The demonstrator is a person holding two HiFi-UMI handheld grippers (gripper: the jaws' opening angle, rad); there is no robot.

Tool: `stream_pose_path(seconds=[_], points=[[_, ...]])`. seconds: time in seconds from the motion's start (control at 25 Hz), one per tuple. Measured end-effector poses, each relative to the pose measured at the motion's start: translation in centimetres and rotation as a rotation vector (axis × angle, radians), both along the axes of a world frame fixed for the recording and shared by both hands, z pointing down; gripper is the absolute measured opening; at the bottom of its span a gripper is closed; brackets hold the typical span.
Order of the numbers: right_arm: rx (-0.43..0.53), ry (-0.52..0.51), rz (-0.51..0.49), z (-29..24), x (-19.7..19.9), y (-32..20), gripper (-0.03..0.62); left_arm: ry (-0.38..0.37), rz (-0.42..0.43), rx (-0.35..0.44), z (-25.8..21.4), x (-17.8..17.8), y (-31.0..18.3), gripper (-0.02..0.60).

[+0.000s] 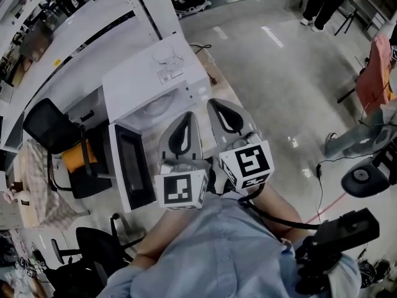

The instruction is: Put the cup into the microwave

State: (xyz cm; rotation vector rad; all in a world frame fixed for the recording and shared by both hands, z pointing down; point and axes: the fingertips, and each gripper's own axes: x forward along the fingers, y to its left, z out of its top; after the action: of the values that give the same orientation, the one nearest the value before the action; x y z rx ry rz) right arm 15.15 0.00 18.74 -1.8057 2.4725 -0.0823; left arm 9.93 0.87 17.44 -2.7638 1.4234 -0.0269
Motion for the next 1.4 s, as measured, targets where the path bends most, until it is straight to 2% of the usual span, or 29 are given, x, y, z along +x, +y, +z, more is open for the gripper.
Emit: stream_pose_path(seconds=[0.52,0.84,1.04,1.24,1.4], points=[[-0.015,0.050,-0.067,0.9,-1.7,-8.1,0.005,0.046,-0.064,-0.025,1.0,-1.9,-8.3,0.006],[-0.053,0.078,-0.118,2.7,-2.8,-14.5,0.043,0.071,-0.107,-0.076,2.6,-3.2,-14.9,0.006],[-0.082,0.081,-0.148,4.3,-3.5,-18.1,0.197,0.081,-0.139,-0.107,3.8,-4.1,-18.6,0.006],[-0.114,0.098,-0.194,5.6,-4.6,-21.3,0.305,0.086,-0.183,-0.130,4.6,-5.4,-21.8,0.006],[-0.144,0.102,-0.234,6.4,-5.6,-23.9,0.449,0.089,-0.219,-0.137,4.6,-6.6,-24.2,0.006]])
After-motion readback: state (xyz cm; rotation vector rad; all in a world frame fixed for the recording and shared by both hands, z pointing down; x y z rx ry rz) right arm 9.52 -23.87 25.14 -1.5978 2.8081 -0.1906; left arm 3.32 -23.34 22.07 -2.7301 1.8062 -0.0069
